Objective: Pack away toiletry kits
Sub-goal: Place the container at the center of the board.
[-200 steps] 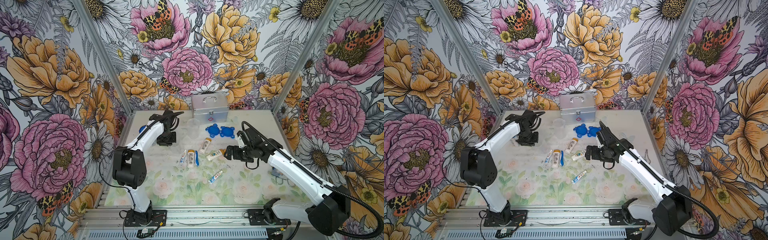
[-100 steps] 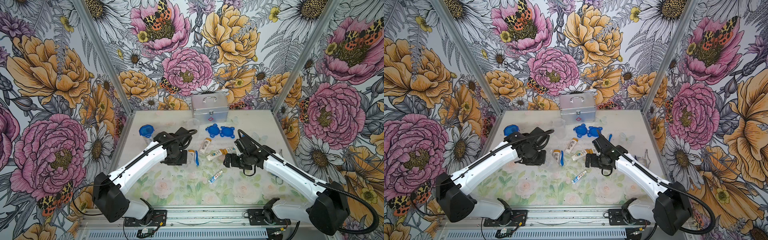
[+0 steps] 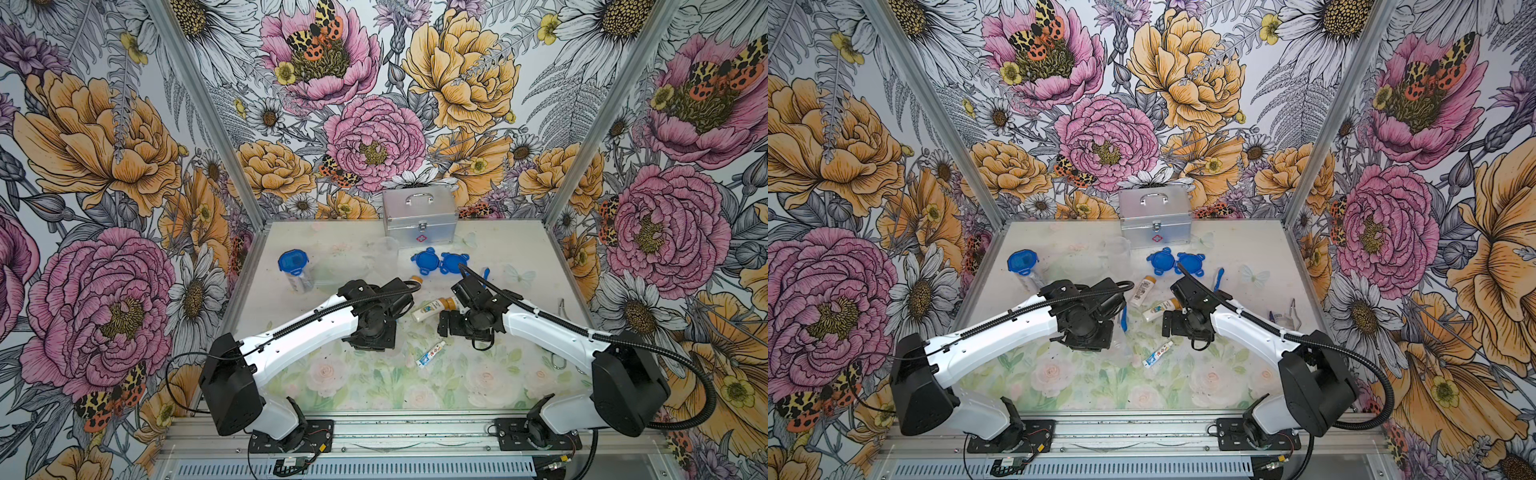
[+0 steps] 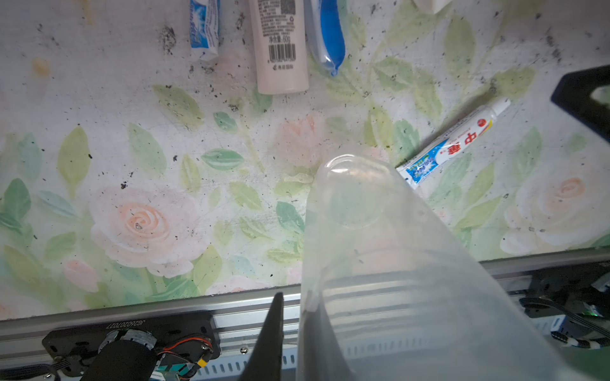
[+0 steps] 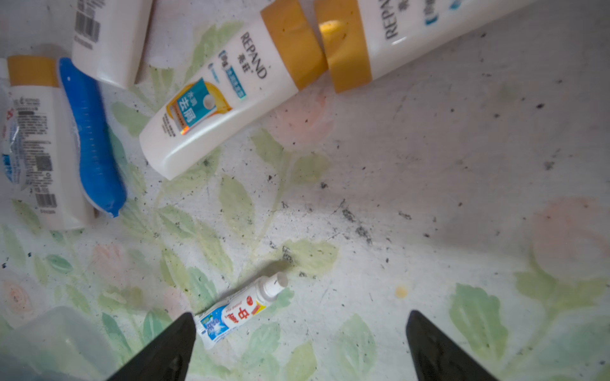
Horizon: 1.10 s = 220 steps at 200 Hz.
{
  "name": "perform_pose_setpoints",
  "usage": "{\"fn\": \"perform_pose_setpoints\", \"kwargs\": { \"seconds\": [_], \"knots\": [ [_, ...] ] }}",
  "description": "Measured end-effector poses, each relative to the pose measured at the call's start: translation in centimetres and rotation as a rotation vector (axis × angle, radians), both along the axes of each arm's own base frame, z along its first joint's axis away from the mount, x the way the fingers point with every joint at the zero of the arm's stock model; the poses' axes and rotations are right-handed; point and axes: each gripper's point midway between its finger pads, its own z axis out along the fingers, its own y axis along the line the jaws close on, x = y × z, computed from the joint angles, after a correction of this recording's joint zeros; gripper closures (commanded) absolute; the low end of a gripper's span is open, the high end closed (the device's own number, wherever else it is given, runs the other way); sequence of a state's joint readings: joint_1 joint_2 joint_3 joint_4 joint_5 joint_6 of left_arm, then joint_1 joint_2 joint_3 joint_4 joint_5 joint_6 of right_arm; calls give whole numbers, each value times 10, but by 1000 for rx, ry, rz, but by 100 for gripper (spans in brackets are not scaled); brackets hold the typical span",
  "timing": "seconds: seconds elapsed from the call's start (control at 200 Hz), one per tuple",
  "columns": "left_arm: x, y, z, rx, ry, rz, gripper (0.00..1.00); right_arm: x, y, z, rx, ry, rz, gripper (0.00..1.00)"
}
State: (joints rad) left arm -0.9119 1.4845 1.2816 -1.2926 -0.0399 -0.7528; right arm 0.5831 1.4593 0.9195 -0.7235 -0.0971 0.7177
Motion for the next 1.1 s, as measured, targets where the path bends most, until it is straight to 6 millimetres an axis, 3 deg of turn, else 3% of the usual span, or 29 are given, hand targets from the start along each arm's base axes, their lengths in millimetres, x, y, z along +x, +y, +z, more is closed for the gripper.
{"fn": "perform_pose_setpoints", "kwargs": {
  "seconds": [0.34,0.545,0.801,1.101],
  "knots": [
    [-8,-9,-11,20,15,-16,74,35,17,-11,-5,-24,-11,7],
    [-10,-12,-13,18,12,-13,73,56,20,-17,17,-42,-53,6],
    [-15,-6,-19,27,21,13,71,68,28,-30,55,-25,-82,4],
    [-21,1,-14,-7,10,53,47,87,45,-32,99,-37,-80,3]
  ]
}}
